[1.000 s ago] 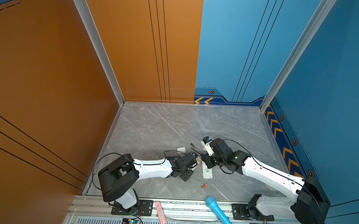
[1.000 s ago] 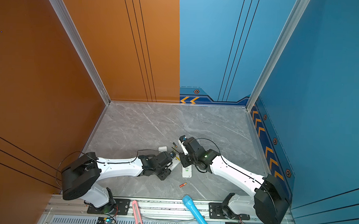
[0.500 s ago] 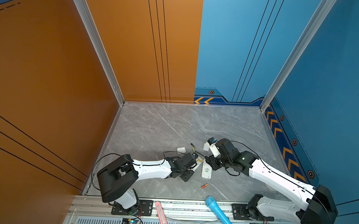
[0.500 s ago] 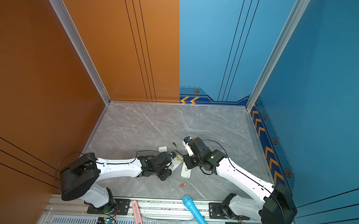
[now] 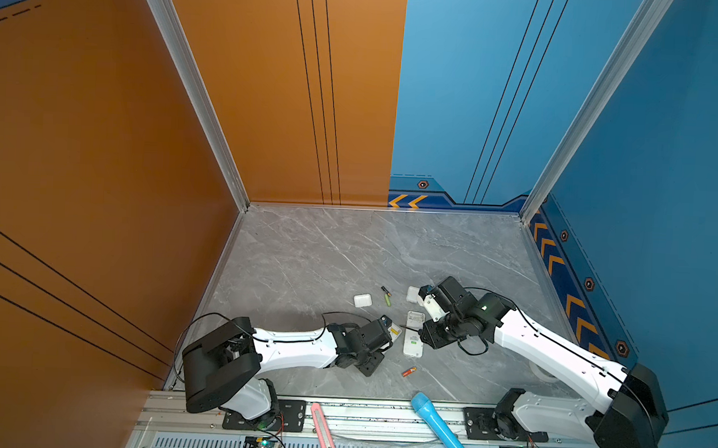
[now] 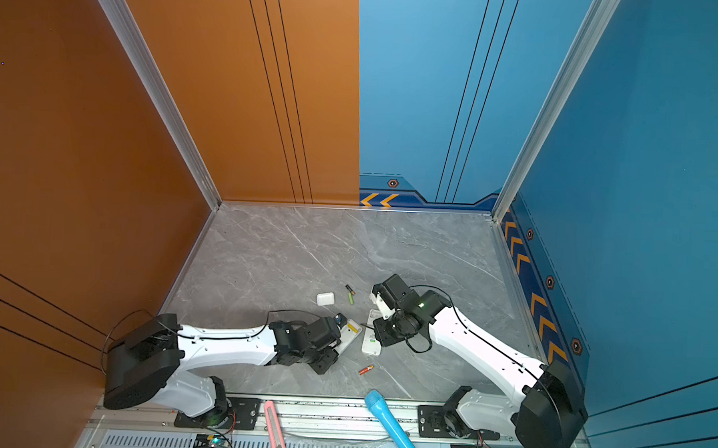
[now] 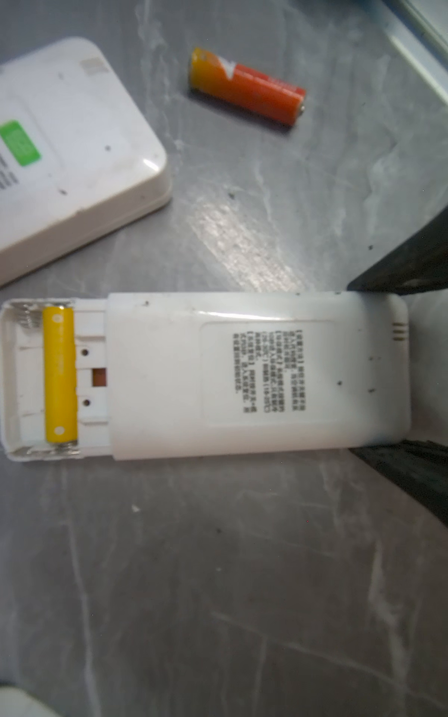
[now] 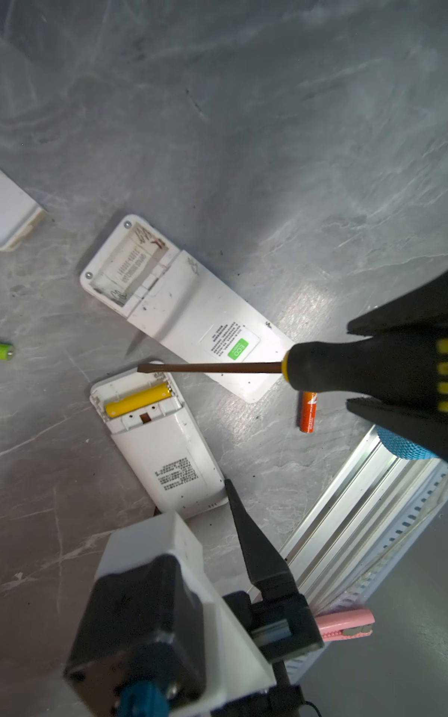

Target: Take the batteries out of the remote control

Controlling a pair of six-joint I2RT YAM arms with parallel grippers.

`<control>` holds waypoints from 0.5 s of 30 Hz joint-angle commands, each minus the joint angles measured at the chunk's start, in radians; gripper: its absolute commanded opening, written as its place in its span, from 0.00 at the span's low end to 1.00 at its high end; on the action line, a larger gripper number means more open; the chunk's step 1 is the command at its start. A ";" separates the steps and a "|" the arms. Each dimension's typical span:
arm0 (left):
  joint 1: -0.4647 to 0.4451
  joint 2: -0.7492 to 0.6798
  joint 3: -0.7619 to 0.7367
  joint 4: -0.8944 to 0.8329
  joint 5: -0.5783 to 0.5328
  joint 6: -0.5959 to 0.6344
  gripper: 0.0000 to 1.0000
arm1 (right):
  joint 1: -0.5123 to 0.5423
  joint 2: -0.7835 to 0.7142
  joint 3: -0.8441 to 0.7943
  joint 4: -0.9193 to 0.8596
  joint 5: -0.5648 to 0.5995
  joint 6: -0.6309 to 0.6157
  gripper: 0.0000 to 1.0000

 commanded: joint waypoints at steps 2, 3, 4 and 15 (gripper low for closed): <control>-0.019 -0.019 -0.029 -0.220 -0.029 -0.079 0.11 | -0.002 -0.001 0.054 -0.071 -0.041 -0.002 0.00; -0.020 -0.020 -0.025 -0.235 -0.042 -0.087 0.19 | -0.002 0.001 0.065 -0.084 -0.047 -0.007 0.00; -0.019 -0.018 -0.020 -0.252 -0.060 -0.102 0.23 | 0.000 0.005 0.075 -0.102 -0.049 -0.012 0.00; -0.022 -0.037 -0.025 -0.181 -0.089 -0.064 0.57 | 0.059 0.083 0.145 -0.160 -0.105 -0.049 0.00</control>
